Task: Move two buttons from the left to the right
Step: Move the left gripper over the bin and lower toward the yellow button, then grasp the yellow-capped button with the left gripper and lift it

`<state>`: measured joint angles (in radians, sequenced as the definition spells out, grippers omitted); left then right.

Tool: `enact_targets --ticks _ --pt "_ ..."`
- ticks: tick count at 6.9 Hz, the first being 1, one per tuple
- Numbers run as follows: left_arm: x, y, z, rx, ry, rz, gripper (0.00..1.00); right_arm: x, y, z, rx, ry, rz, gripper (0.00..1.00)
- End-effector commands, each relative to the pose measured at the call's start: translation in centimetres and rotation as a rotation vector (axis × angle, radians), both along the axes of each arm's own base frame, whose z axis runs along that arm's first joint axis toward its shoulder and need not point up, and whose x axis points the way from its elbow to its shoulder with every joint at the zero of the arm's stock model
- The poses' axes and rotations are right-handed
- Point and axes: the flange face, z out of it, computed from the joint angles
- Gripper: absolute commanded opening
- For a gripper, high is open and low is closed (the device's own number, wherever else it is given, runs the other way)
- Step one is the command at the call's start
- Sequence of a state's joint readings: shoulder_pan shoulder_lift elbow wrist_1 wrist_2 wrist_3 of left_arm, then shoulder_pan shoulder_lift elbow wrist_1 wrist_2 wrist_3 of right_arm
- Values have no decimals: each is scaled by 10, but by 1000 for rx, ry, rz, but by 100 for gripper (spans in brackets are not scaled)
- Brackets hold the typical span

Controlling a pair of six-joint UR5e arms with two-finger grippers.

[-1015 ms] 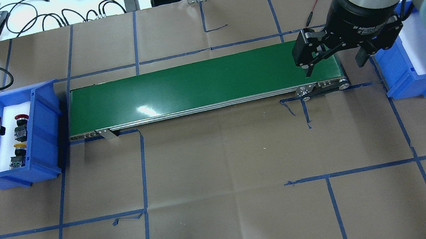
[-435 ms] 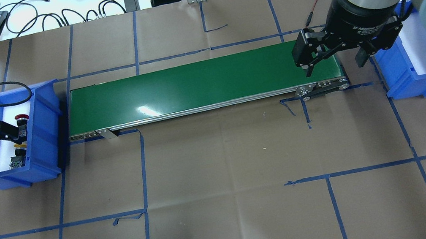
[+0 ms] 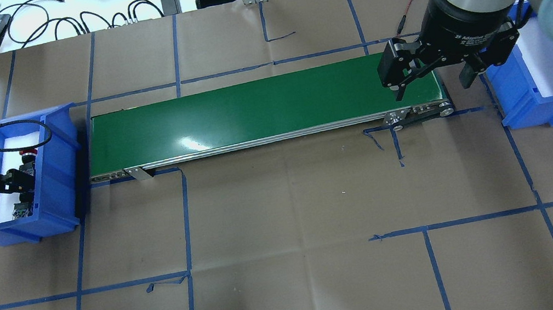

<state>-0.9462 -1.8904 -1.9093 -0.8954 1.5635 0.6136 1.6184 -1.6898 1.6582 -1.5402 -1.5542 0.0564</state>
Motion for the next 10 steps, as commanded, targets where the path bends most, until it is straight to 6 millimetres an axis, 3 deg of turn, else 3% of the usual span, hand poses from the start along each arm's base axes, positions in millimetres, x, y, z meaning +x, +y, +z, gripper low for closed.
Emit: enact_targets --ticks 1,4,5,6,7,9,10 --pt "2 3 -26 12 7 6 100 0 0 0 1 0 1 100" --pt "0 7 -31 4 5 9 97 0 0 0 1 0 1 100" --pt "-1 6 -25 -6 2 7 77 0 0 0 1 0 0 100" --pt "0 5 -22 -9 -4 7 46 0 0 0 1 0 1 100" --pt "1 5 -19 -9 -4 9 23 0 0 0 1 0 0 100" --pt "3 3 -13 -17 -12 3 2 0 0 0 1 0 0 100" --pt "3 2 8 -34 -23 -2 0 0 0 0 1 0 1 100"
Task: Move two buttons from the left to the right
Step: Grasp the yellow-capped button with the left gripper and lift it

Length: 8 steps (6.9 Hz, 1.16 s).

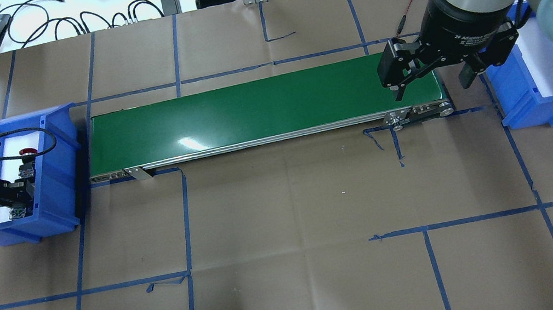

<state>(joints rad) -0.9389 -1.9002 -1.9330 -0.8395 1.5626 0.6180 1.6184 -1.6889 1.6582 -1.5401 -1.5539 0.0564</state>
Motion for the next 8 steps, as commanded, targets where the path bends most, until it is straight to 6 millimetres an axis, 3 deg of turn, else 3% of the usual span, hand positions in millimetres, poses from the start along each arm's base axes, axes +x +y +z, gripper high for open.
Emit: enact_targets --ticks 1,4,6,7,8 --pt "2 -3 48 -3 -1 -3 0 0 0 0 0 0 1 100" --pt "13 -25 135 44 30 -8 0 0 0 0 0 0 0 100" --pt "14 -37 143 59 42 -2 1 0 -1 -1 2 0 1 100" --pt "-4 -47 138 56 46 -5 1 0 -1 -1 2 0 1 100" --pt "-34 -61 144 42 35 -24 1 0 -1 -1 2 0 1 100"
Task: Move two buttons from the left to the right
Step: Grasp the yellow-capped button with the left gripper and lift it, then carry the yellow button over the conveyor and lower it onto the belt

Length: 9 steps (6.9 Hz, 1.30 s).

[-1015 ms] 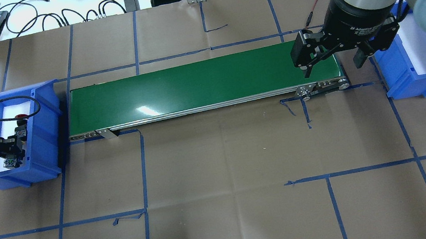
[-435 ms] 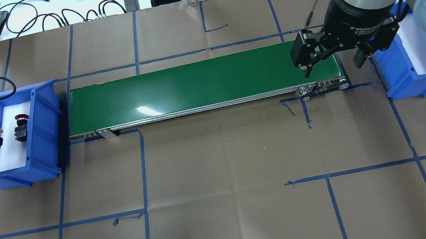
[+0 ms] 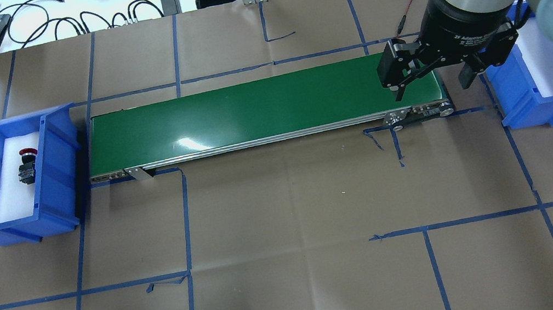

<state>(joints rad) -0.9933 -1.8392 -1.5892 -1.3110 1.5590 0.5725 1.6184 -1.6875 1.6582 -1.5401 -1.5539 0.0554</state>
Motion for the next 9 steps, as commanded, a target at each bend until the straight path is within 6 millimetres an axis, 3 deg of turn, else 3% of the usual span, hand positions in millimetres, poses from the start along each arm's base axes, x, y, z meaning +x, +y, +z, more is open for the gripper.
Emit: enact_targets --ticks 1,3,4,9 --pt "-69 -35 20 -41 -23 -63 1 0 0 0 0 0 0 100" --pt "-173 -57 29 -58 -38 -72 1 0 0 0 0 0 0 100" --pt "-206 -58 25 -50 -39 -71 1 0 0 0 0 0 0 100" --pt "-257 -66 -38 44 -23 40 2 0 0 0 0 0 0 100"
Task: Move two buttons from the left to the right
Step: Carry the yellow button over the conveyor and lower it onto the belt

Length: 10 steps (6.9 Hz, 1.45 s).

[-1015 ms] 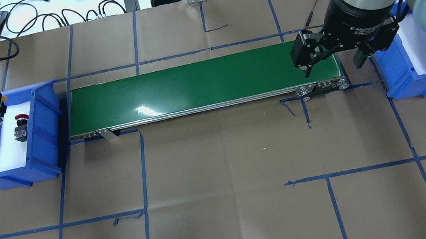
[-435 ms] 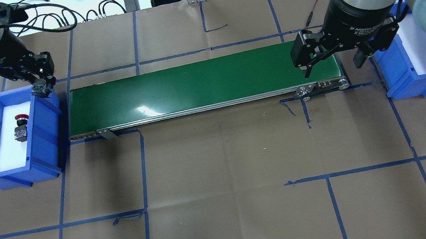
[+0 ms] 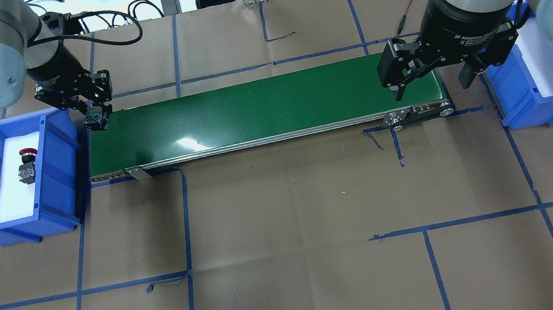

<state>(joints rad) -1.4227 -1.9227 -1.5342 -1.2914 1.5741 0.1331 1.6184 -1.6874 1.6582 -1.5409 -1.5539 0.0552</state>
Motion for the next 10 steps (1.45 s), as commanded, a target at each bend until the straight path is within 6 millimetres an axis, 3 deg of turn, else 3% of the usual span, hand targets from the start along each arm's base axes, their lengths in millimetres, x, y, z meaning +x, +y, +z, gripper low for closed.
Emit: enact_targets --ticks 1,3,5,6,7,8,10 --pt "-9 1 -31 41 0 64 2 0 0 0 1 0 0 100" --pt "-11 9 -65 -27 -9 100 2 0 0 0 -1 0 0 100" --pt "-10 8 -84 -57 -12 102 2 0 0 0 1 0 0 100" --pt "-10 9 -87 -51 -11 100 11 0 0 0 -1 0 0 100" --pt "-10 8 -86 -52 -10 100 33 0 0 0 1 0 0 100" --pt "-11 8 -84 -59 -1 102 99 0 0 0 1 0 0 100" --pt "-11 6 -62 -89 -4 97 100 0 0 0 1 0 0 100"
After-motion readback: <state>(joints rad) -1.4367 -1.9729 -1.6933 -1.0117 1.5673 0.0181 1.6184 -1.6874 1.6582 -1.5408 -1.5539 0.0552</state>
